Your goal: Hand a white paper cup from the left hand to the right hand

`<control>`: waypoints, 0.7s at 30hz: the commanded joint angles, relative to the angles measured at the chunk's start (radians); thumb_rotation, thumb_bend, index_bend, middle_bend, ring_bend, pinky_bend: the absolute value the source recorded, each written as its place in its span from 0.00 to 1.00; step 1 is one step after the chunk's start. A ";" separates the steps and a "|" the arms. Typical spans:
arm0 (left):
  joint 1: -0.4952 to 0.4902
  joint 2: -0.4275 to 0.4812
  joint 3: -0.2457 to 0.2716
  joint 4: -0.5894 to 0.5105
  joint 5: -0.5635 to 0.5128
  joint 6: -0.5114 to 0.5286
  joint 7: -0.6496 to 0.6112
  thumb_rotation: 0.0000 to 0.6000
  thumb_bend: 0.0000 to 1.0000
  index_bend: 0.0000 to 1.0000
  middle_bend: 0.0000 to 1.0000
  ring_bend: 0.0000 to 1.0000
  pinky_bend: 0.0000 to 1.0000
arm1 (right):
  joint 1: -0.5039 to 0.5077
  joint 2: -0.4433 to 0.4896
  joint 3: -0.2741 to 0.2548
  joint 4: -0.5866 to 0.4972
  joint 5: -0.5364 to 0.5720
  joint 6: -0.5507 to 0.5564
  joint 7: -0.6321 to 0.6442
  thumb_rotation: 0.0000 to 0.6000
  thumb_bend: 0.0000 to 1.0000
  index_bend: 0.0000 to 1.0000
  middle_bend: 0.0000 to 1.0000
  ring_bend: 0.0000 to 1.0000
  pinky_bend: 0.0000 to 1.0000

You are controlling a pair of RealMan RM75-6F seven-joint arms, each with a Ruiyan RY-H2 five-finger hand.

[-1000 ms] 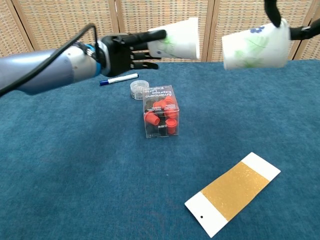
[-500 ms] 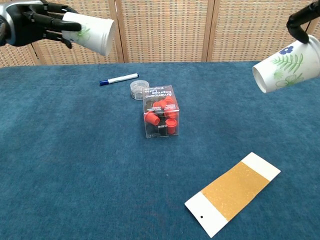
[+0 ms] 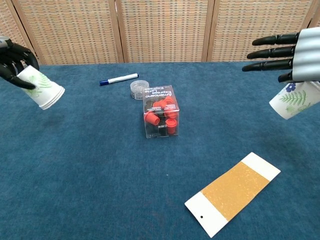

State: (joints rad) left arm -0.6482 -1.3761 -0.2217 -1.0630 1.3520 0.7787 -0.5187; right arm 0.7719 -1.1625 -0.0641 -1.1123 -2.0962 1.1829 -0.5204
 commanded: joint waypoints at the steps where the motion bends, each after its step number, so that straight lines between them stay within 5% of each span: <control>1: 0.004 -0.040 0.023 0.049 -0.023 -0.008 0.022 1.00 0.06 0.56 0.50 0.51 0.52 | 0.008 -0.036 -0.005 -0.021 0.014 -0.120 -0.151 1.00 0.51 0.67 0.15 0.00 0.01; 5: -0.001 -0.070 0.035 0.091 -0.031 -0.018 0.041 1.00 0.06 0.52 0.42 0.44 0.51 | -0.005 -0.071 0.011 -0.039 0.048 -0.167 -0.242 1.00 0.51 0.67 0.15 0.00 0.01; 7: -0.005 -0.072 0.045 0.097 -0.030 -0.037 0.046 1.00 0.06 0.30 0.20 0.24 0.42 | -0.005 -0.079 0.014 -0.049 0.051 -0.170 -0.256 1.00 0.49 0.58 0.14 0.00 0.01; 10: -0.016 -0.061 0.059 0.080 -0.026 -0.083 0.022 1.00 0.06 0.01 0.00 0.01 0.21 | -0.010 -0.098 0.027 -0.067 0.066 -0.159 -0.269 1.00 0.37 0.29 0.11 0.00 0.01; 13: -0.020 -0.029 0.060 0.028 -0.019 -0.101 -0.027 1.00 0.06 0.00 0.00 0.00 0.12 | -0.029 -0.131 0.054 -0.081 0.098 -0.121 -0.282 1.00 0.16 0.14 0.06 0.00 0.01; 16: -0.006 0.000 0.049 -0.023 -0.004 -0.036 -0.039 1.00 0.06 0.00 0.00 0.00 0.08 | -0.043 -0.153 0.083 -0.102 0.118 -0.066 -0.288 1.00 0.03 0.08 0.02 0.00 0.00; 21: 0.056 0.072 0.020 -0.146 0.028 0.160 -0.032 1.00 0.06 0.00 0.00 0.00 0.07 | -0.111 -0.136 0.166 -0.224 0.207 0.106 -0.238 1.00 0.00 0.05 0.00 0.00 0.00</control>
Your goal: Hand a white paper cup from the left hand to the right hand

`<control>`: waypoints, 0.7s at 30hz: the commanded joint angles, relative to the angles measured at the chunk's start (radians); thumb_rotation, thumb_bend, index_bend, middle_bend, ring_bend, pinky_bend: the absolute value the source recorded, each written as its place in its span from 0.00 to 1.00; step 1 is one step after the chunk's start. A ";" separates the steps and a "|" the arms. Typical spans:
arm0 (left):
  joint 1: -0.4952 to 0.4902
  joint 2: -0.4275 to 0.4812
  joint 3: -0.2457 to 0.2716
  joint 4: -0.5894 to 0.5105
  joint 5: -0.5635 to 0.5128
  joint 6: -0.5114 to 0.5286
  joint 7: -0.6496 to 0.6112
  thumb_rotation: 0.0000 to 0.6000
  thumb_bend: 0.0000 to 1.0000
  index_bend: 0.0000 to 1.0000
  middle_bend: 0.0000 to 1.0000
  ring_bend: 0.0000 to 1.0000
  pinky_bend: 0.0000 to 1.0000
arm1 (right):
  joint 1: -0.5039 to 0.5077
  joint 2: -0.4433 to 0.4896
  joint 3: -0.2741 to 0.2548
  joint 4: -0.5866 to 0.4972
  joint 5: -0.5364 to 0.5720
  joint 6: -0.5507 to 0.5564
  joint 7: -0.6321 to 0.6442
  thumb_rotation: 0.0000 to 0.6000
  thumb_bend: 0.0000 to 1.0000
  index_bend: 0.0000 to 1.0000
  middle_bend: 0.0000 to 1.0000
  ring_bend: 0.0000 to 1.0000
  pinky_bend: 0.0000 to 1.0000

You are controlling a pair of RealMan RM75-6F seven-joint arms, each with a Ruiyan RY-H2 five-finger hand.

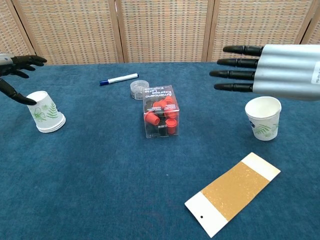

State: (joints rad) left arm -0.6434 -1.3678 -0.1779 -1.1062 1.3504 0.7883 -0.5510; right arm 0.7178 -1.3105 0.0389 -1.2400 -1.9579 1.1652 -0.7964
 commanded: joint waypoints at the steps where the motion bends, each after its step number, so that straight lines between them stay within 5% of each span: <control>1: 0.067 0.083 -0.022 -0.136 0.032 0.181 0.016 1.00 0.06 0.00 0.00 0.00 0.07 | -0.082 0.026 0.071 -0.135 0.087 0.161 0.053 1.00 0.00 0.05 0.00 0.00 0.00; 11: 0.209 0.129 -0.002 -0.307 0.014 0.438 0.247 1.00 0.05 0.00 0.00 0.00 0.00 | -0.315 0.067 0.058 -0.321 0.225 0.434 0.229 1.00 0.00 0.00 0.00 0.00 0.00; 21: 0.338 0.134 0.058 -0.419 0.048 0.634 0.446 1.00 0.05 0.00 0.00 0.00 0.00 | -0.487 0.026 0.007 -0.342 0.371 0.521 0.427 1.00 0.00 0.00 0.00 0.00 0.00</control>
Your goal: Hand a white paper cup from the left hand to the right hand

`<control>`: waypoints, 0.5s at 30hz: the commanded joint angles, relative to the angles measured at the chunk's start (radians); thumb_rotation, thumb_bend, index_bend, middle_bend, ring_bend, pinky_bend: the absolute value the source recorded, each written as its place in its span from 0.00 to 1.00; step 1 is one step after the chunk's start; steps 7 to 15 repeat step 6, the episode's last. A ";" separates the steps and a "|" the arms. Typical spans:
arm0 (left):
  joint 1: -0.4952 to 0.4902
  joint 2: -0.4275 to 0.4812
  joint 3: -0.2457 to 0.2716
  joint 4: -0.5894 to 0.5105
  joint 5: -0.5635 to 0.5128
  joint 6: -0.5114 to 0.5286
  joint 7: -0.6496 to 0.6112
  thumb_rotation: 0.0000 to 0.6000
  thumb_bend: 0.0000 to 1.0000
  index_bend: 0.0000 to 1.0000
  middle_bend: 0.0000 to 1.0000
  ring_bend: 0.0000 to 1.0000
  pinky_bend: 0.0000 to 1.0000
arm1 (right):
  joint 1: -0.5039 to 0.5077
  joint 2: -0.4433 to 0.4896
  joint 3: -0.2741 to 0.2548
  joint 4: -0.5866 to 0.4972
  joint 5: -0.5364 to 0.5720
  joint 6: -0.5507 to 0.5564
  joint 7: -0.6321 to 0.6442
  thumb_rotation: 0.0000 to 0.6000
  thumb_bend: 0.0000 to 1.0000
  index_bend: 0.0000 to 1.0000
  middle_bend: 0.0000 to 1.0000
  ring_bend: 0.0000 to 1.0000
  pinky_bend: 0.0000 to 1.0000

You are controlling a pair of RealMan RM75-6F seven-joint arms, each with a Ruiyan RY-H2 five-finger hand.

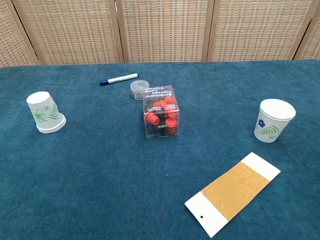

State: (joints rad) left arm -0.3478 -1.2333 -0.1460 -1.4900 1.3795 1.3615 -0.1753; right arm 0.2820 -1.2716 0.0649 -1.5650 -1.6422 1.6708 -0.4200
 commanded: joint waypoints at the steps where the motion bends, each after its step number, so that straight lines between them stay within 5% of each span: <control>1: 0.059 -0.005 0.034 -0.043 0.027 0.089 0.102 1.00 0.05 0.00 0.00 0.00 0.00 | -0.069 -0.014 -0.024 -0.025 0.077 0.014 0.071 1.00 0.00 0.00 0.00 0.00 0.00; 15: 0.096 -0.005 0.061 -0.062 0.059 0.138 0.167 1.00 0.05 0.00 0.00 0.00 0.00 | -0.113 -0.020 -0.031 -0.016 0.122 0.010 0.138 1.00 0.00 0.00 0.00 0.00 0.00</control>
